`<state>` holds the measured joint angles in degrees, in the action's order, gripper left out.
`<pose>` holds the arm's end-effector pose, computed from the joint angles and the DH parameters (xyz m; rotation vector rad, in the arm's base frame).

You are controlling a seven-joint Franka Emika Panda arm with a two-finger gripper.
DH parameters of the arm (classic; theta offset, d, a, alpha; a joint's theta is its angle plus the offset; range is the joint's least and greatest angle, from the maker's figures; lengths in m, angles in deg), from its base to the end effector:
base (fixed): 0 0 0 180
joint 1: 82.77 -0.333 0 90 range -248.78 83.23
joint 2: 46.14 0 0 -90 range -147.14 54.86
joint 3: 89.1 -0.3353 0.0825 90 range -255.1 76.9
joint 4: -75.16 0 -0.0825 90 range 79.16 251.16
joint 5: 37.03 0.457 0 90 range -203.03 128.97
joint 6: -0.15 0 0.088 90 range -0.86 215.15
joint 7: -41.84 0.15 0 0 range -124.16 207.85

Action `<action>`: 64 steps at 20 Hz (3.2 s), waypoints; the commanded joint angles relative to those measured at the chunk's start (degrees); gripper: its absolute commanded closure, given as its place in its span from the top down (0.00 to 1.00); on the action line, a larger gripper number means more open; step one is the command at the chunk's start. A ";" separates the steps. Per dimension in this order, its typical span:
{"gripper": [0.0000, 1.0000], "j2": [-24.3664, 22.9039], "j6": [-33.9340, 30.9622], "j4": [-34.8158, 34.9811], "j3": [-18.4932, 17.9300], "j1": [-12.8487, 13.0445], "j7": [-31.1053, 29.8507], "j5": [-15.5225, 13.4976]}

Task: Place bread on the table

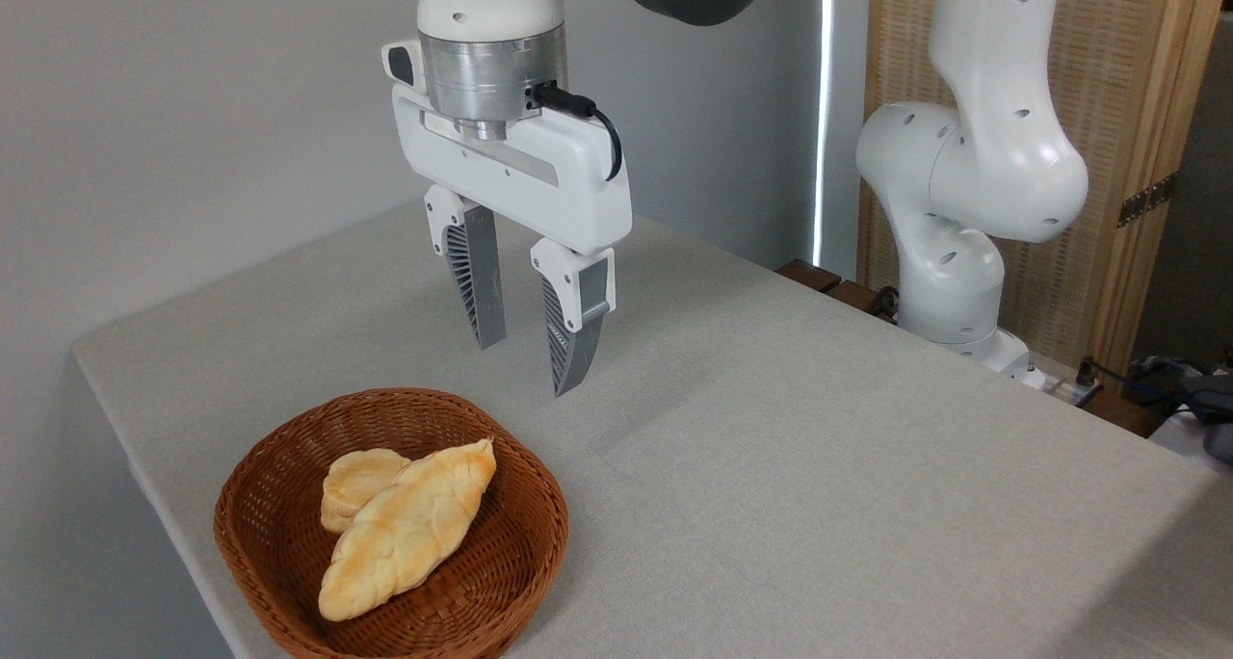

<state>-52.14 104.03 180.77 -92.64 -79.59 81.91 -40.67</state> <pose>0.6104 -0.0030 0.5373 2.9219 -1.0339 0.1449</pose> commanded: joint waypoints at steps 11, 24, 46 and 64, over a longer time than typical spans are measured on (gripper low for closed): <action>1.00 0.03 -1.76 -0.93 0.46 -1.16 0.80 -0.84; 1.00 0.64 2.71 -0.58 0.37 -0.90 0.98 -1.28; 1.00 12.41 21.96 2.76 1.51 3.23 5.90 -0.40; 0.24 16.20 25.31 2.76 2.13 3.23 7.03 3.02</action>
<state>-35.92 128.05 183.40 -90.75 -76.21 86.97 -38.02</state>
